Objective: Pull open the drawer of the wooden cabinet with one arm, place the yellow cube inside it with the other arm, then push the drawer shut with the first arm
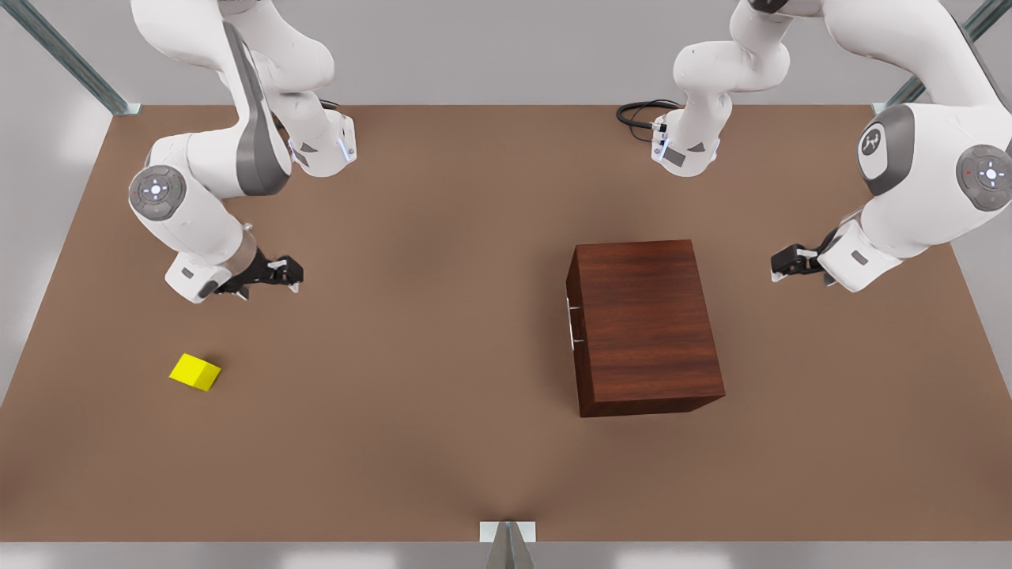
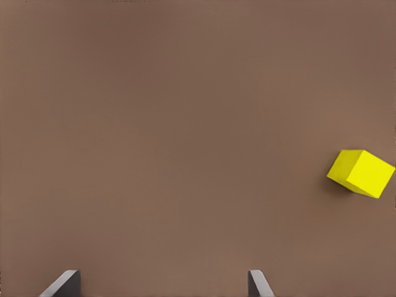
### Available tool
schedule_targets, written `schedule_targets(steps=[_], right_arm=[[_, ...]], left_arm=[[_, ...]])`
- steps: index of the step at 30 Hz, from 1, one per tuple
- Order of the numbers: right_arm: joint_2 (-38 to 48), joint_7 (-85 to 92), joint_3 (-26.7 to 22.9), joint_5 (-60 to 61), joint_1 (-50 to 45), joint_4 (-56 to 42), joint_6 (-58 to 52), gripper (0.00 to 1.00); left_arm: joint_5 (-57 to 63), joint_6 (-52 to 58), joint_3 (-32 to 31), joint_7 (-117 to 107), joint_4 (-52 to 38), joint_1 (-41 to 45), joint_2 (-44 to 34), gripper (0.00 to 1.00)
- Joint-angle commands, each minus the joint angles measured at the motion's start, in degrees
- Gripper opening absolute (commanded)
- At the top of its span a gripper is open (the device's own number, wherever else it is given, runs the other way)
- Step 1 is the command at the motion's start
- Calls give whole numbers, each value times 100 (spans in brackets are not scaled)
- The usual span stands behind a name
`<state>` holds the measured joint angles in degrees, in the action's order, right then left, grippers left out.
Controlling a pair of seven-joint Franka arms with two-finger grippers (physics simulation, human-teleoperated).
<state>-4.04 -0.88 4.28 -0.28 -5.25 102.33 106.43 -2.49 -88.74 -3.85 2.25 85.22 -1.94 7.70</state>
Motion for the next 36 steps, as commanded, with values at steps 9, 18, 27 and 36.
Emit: schedule_targets(steps=[9, 18, 27, 36], right_arm=[[-633, -123, -50, 11, 1395, -697, -843, 100], [-914, -1011, -32, 116, 1967, -1031, -931, 100], [-1099, -1020, -32, 90, 1958, -1145, -878, 100], [-1143, -1020, -23, 107, 1958, -1207, -896, 100]], left_arm=[[600, -126, -64, -3073, -1034, 2708, 1006, 100], [662, -1181, -283, -7397, -1745, 3842, 2332, 100], [1373, -1348, -46, -7977, -2458, 3929, 3493, 100], [2174, -1392, -28, -7116, -1623, 4202, 3458, 100]])
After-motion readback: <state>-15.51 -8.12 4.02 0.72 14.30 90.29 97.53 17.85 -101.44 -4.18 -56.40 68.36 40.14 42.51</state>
